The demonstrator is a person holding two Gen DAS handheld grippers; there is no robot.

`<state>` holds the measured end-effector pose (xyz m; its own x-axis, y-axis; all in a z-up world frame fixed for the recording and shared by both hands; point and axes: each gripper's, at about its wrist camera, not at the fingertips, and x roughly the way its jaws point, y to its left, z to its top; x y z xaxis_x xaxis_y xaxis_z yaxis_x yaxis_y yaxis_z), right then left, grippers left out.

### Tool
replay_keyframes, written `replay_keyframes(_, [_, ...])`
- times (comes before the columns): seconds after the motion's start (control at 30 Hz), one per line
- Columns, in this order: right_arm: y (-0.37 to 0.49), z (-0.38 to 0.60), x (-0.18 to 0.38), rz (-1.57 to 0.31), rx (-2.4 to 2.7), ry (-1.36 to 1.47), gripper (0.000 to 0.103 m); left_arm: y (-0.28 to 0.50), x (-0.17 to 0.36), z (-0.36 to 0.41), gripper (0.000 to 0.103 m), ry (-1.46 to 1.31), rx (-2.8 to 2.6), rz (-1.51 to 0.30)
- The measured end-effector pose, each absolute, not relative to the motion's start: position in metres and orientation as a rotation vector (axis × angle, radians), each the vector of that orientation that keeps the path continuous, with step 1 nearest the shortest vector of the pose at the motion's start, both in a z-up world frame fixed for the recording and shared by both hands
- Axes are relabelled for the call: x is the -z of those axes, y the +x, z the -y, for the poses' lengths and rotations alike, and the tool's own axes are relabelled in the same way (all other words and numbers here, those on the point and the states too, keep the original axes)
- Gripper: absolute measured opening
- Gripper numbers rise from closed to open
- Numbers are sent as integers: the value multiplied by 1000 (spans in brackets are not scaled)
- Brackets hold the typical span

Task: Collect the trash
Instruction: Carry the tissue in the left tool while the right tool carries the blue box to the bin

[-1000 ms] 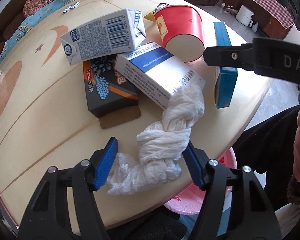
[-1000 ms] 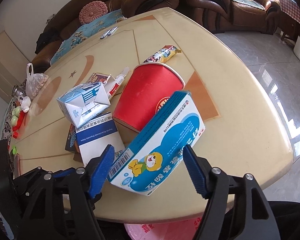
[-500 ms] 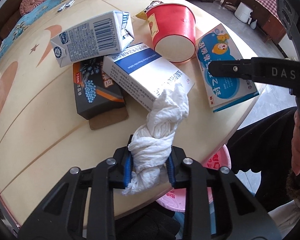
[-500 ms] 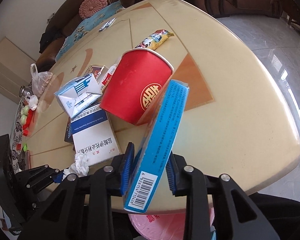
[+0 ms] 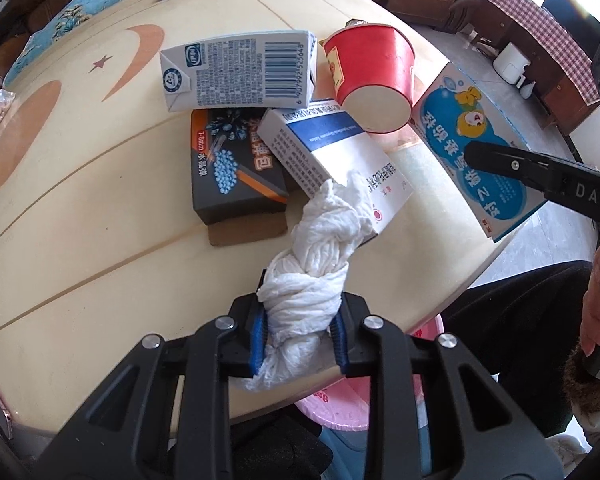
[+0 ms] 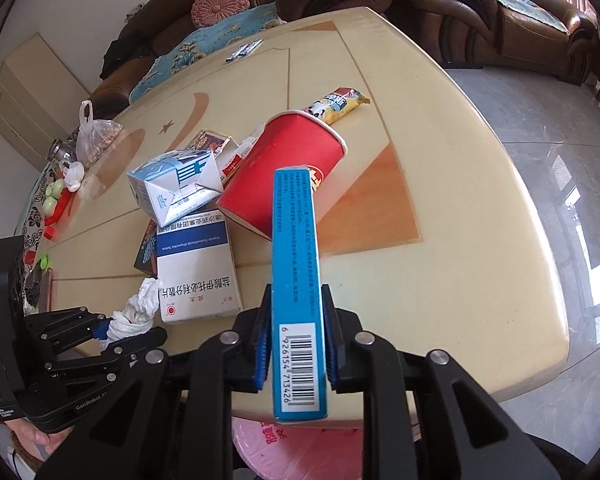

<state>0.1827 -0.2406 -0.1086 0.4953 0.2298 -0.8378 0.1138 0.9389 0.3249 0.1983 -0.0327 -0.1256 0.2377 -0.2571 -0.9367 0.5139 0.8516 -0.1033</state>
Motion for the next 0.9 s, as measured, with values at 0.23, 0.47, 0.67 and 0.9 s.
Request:
replay_keyframes(0.23, [168, 240, 81, -998, -72, 274, 21, 191, 100, 18, 26, 209, 520, -1180])
replay_keyframes(0.47, [152, 227, 46, -936, -101, 197, 21, 174, 72, 11, 26, 177, 467, -1136])
replay_keyframes(0.67, [129, 214, 23, -897, -120, 136, 21, 151, 43, 13, 26, 168, 442, -1088])
replay_keyframes(0.9, [95, 209, 6, -869, -130, 104, 21, 128, 22, 8, 26, 165, 408, -1040])
